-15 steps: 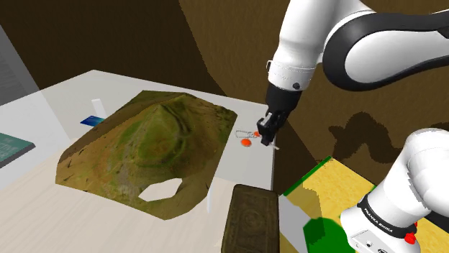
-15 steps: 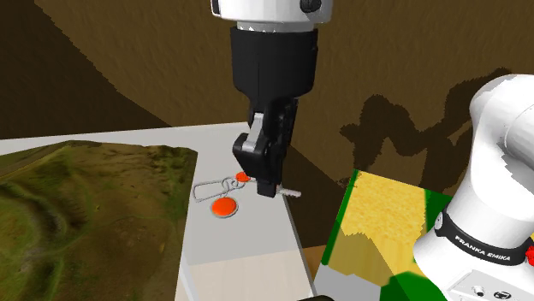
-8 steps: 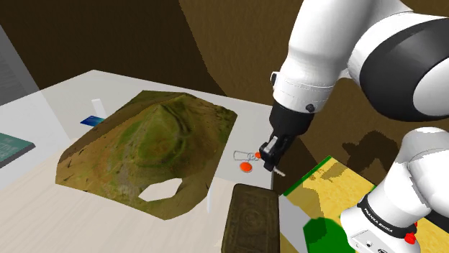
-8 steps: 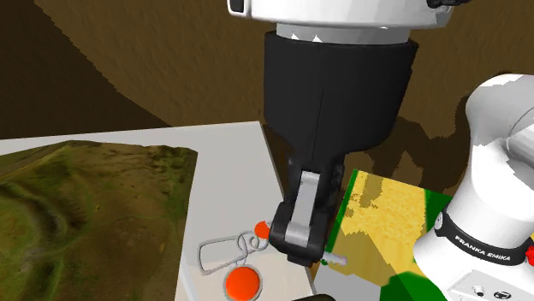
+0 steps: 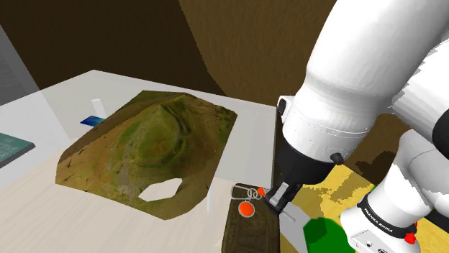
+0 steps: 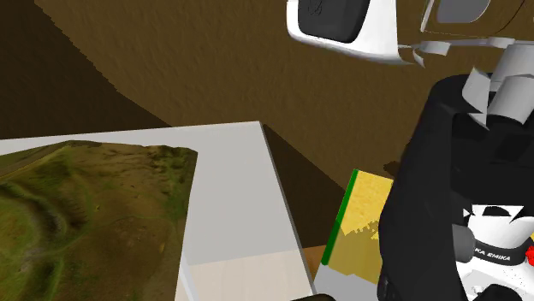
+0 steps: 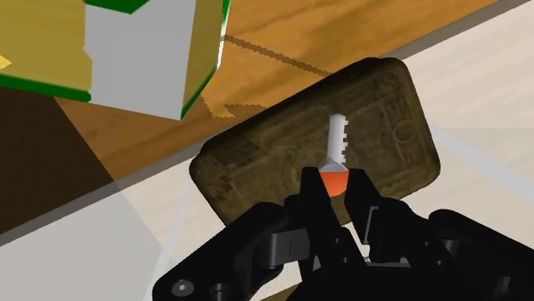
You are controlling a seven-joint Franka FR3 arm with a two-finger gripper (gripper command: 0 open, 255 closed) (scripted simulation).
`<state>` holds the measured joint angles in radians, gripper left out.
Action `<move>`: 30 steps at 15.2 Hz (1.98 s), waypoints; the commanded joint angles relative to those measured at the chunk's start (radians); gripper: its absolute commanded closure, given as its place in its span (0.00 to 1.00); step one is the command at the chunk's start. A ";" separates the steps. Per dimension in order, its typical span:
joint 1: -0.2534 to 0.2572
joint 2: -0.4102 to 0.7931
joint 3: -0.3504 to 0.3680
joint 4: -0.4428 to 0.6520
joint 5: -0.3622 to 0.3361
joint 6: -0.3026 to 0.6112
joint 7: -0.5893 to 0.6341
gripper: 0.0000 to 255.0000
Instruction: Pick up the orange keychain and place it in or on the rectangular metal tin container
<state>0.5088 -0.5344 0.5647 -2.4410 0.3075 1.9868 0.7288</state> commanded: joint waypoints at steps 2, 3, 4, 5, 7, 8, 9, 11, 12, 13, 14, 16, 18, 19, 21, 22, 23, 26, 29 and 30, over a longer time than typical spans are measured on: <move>0.003 0.018 0.025 -0.018 0.007 0.038 0.018 1.00; 0.003 0.023 0.029 -0.028 0.009 0.053 0.019 1.00; 0.003 0.028 0.033 -0.037 0.010 0.068 0.019 1.00; 0.003 0.034 0.038 -0.047 0.011 0.083 0.019 1.00; 0.002 0.046 0.047 -0.065 0.014 0.113 0.020 1.00; 0.002 0.052 0.051 -0.074 0.014 0.129 0.021 1.00; 0.001 0.059 0.056 -0.083 0.015 0.144 0.021 1.00; -0.001 0.074 0.066 -0.100 0.016 0.176 0.023 1.00; -0.002 0.082 0.071 -0.108 0.017 0.192 0.024 1.00; -0.003 0.091 0.076 -0.116 0.017 0.208 0.025 1.00; -0.004 0.097 0.080 -0.122 0.017 0.220 0.026 1.00; -0.004 0.097 0.080 -0.122 0.017 0.220 0.026 1.00; -0.004 0.097 0.080 -0.122 0.017 0.220 0.026 1.00; -0.004 0.097 0.080 -0.122 0.017 0.220 0.026 1.00; -0.004 0.097 0.080 -0.122 0.017 0.220 0.026 1.00; -0.004 0.097 0.080 -0.122 0.017 0.220 0.026 1.00; -0.004 0.098 0.080 -0.122 0.017 0.220 0.026 0.00; -0.004 0.098 0.080 -0.122 0.017 0.221 0.027 0.00; -0.001 0.075 0.067 -0.103 0.017 0.180 0.023 0.00; 0.002 0.055 0.054 -0.083 0.016 0.140 0.020 0.00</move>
<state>0.5127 -0.4729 0.6250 -2.5438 0.3283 2.1546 0.7484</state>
